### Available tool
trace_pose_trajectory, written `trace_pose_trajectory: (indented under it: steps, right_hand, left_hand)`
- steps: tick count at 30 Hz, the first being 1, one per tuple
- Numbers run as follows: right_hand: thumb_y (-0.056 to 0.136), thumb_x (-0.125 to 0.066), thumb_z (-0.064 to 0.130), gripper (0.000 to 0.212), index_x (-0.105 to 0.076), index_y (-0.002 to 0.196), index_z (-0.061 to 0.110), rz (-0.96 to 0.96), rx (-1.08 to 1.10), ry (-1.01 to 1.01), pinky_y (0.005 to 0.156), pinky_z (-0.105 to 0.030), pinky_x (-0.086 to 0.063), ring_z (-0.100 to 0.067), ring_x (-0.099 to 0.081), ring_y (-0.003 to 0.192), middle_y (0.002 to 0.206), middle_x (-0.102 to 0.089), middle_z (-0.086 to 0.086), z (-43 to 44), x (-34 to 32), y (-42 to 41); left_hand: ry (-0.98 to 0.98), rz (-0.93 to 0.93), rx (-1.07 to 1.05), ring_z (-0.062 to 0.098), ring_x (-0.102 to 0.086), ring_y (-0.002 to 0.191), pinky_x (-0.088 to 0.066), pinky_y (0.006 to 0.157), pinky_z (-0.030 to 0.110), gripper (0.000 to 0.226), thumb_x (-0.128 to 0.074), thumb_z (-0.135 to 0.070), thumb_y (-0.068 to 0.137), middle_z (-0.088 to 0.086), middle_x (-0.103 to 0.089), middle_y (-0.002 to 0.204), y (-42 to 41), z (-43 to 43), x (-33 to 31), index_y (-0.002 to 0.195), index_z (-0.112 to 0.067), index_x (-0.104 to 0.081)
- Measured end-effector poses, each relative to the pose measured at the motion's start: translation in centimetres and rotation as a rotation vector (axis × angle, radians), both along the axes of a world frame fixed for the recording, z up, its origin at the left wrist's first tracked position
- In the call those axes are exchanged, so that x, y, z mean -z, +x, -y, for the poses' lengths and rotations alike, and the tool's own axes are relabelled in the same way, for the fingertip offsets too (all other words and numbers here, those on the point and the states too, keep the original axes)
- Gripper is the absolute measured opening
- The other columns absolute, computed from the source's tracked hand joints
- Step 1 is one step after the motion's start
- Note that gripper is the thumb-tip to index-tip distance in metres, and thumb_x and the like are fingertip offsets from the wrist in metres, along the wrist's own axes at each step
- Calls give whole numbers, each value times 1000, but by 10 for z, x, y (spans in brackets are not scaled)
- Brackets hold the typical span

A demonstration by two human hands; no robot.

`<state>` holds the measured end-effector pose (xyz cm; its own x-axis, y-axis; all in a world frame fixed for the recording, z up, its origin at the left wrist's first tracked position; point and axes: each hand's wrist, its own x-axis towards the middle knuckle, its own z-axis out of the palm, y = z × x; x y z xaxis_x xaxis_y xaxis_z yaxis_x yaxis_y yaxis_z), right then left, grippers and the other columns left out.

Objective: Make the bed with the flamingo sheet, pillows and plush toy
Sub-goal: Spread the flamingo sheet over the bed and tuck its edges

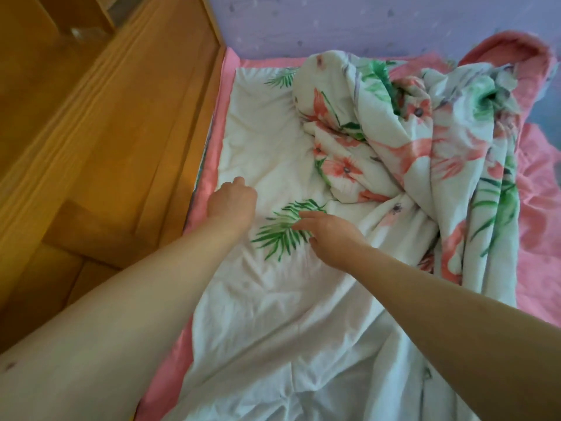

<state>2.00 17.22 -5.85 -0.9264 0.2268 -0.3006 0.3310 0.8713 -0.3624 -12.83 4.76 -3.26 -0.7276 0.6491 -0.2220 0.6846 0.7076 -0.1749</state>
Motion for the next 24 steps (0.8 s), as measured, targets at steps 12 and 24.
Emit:
trace_pose_trajectory:
  steps: [12,24]
  right_hand:
    - [91,-50,14,70,-15,150,30,-111,-46,404,119,-48,-5,-20,9,147,160,7,3,-147,-32,-100]
    - [64,-77,53,120,11,146,44,334,-39,296,103,-63,-34,-39,2,144,156,15,-9,-216,17,-151]
  left_hand:
    - [-115,309,50,35,10,145,-17,113,59,111,-72,-40,79,3,21,157,-62,-141,46,150,-17,11]
    - [-366,478,145,41,16,143,-20,103,72,162,-61,-71,4,-4,48,134,-143,-179,88,126,-41,41]
